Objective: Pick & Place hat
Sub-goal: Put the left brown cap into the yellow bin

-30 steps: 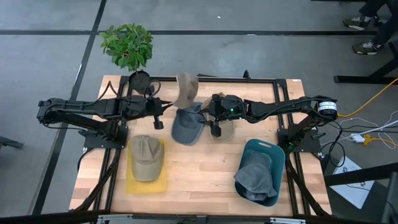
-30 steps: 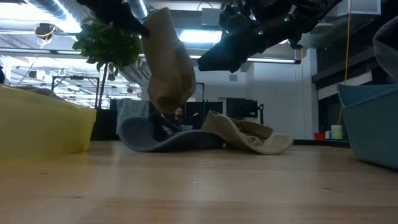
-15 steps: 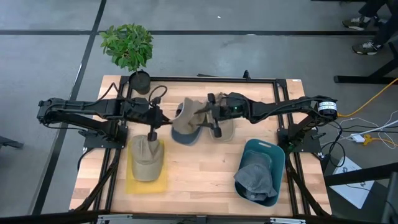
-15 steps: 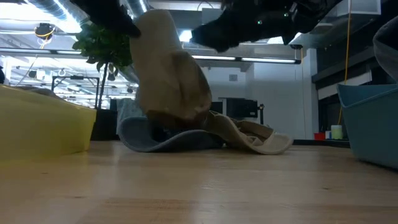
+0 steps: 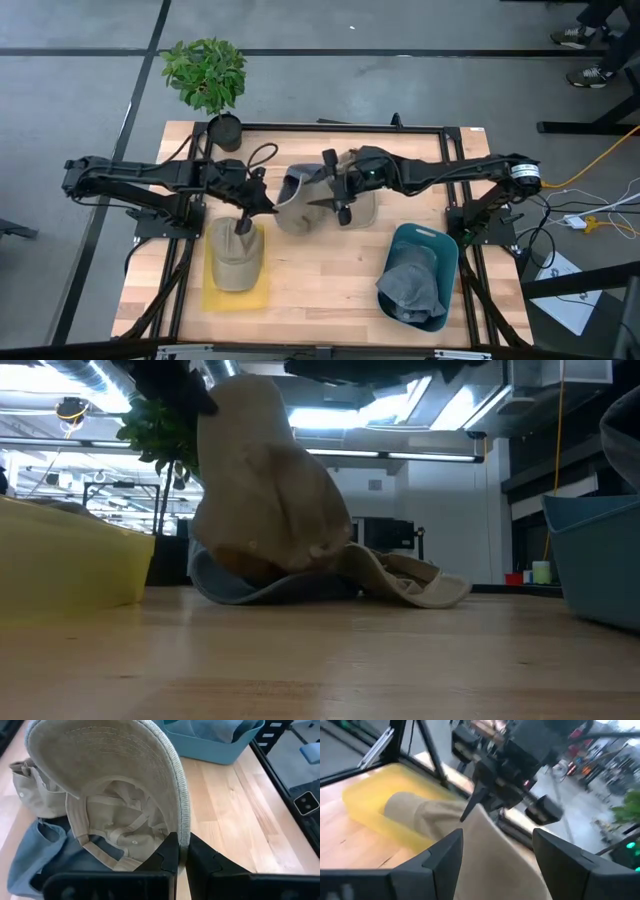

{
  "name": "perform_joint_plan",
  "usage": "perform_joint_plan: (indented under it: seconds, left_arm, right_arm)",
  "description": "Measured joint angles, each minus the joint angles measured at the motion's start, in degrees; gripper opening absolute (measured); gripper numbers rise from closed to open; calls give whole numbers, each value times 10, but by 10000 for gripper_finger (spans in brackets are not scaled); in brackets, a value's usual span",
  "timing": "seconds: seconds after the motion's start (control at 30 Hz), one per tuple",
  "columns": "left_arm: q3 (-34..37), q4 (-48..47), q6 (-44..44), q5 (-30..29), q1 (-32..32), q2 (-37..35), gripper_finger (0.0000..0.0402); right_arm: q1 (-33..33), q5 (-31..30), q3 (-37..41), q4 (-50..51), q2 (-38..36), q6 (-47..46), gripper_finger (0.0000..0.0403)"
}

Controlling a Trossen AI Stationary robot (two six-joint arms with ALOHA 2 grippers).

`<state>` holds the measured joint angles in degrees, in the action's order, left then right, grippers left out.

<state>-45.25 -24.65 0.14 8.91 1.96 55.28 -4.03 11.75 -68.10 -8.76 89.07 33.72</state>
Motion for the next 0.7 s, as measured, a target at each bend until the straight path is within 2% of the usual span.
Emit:
perform_joint_plan:
  seconds: [0.23, 0.43, 0.6, 0.7]
  left_arm:
    - [0, 4, 0, 23, 0, 16, 12]
    - [0, 3, -9, 33, 0, 19, 12]
    - [0, 4, -9, 43, 0, 19, 13]
    - [0, 4, -4, 45, 0, 19, 13]
  right_arm:
    - [0, 3, -77, 105, 54, 23, 236]
    - [0, 3, -134, 139, 93, 59, 236]
    - [-3, 9, -194, 264, 110, 76, 231]
    - [-5, 37, -221, 324, 116, 87, 206]
